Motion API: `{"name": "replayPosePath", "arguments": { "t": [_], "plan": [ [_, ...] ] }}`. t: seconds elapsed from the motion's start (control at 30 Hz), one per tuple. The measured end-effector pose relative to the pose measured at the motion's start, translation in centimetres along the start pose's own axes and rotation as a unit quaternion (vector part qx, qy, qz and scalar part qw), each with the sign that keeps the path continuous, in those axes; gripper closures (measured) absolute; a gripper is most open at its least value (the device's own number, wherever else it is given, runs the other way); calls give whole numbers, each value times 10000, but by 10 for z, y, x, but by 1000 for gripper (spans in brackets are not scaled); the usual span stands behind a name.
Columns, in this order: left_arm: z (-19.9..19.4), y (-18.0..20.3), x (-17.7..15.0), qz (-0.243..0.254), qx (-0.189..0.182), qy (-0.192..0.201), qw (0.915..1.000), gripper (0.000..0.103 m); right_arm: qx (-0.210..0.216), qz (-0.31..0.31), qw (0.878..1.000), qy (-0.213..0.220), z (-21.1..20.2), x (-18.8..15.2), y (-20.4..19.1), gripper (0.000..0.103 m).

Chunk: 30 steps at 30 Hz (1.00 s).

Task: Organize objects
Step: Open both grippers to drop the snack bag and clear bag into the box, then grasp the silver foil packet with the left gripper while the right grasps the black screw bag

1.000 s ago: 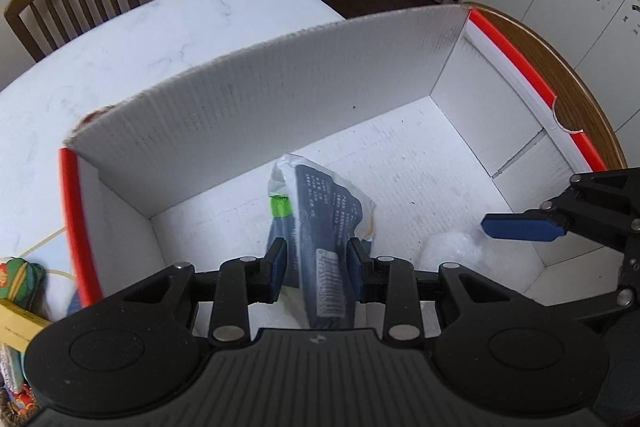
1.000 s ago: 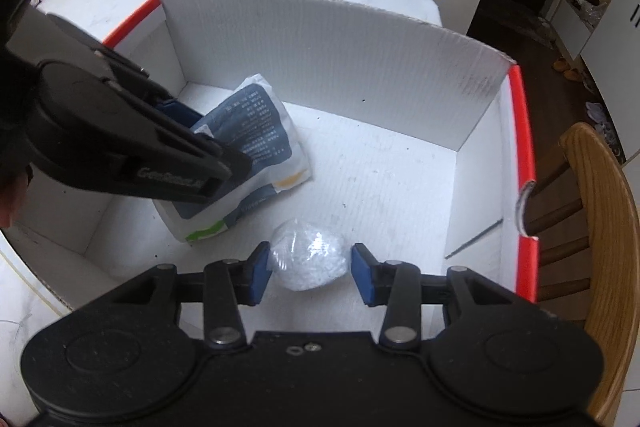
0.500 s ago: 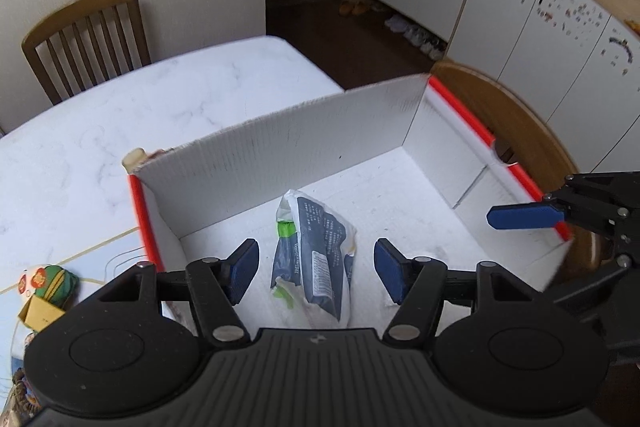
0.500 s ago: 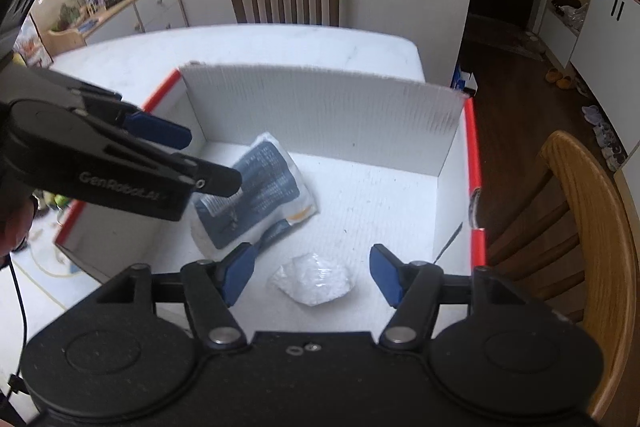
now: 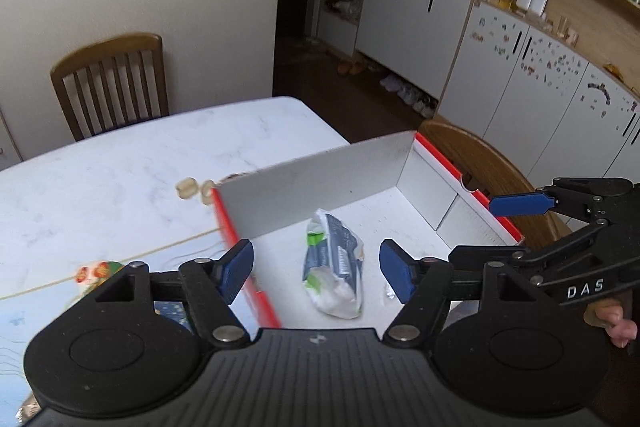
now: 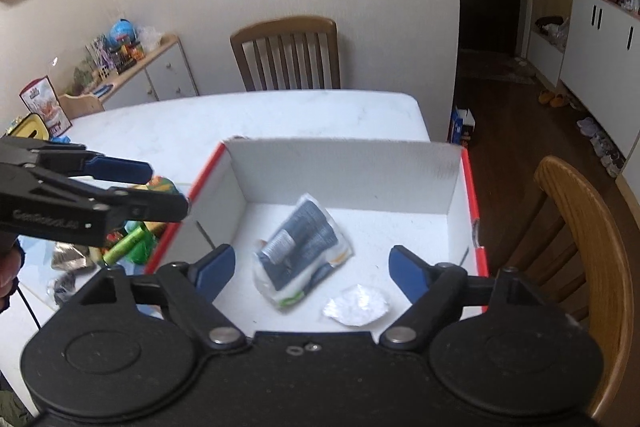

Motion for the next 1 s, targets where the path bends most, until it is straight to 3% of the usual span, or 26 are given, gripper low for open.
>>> {"name": "replayPosePath", "arguments": {
  "t": [0.27,0.63,1.0],
  "plan": [
    [-35,-50,-17,-264,146,303,9991,23,159,60,9995,285,-3,5,-44,4],
    [-69,-131,-58,-479,307,488,9972,22,323,-23,9990,304,14,-2,-126,3],
    [-78,-200,-96,-594,419,428,9964,15,304,-130,9993,148,44,-14,-182,3]
  ]
}}
Point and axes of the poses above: each gripper's, at about its wrist camera, not at the fingertips, and z roughly the way its jaws point, y to its right, x to its top, the point moved 10 cm from there along z, roughly the way its jaws point, and after that the axes turned 12 degrees about x, right-handed, at the moved point
